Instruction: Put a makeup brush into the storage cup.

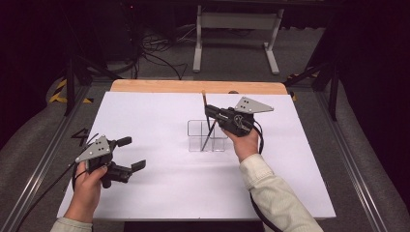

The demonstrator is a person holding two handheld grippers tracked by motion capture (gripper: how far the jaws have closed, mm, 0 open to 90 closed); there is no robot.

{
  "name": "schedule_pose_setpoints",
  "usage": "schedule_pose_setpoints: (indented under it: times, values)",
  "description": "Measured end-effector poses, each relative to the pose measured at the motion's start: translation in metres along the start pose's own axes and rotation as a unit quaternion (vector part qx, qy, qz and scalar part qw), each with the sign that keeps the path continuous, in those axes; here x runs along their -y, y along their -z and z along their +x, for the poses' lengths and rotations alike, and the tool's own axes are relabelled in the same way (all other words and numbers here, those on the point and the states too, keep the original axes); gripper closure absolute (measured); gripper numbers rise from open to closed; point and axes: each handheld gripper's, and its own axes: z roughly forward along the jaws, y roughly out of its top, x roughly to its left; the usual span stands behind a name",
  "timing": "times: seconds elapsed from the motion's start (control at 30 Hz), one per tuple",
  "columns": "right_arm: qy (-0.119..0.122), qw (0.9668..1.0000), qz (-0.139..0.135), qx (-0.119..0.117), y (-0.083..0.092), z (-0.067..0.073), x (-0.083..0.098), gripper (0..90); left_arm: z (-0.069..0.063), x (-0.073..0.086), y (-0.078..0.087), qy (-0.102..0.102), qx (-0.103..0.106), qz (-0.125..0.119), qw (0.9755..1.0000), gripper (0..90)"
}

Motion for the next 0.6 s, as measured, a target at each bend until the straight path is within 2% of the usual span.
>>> schedule_pose_setpoints:
  times: [0.6]
  values:
    - [-0.009,0.9999,0.01,-0.001,-0.013,0.0,0.017,83.4,0.0,0.0,0.0,0.0,0.001,-0.002,1.0,0.6]
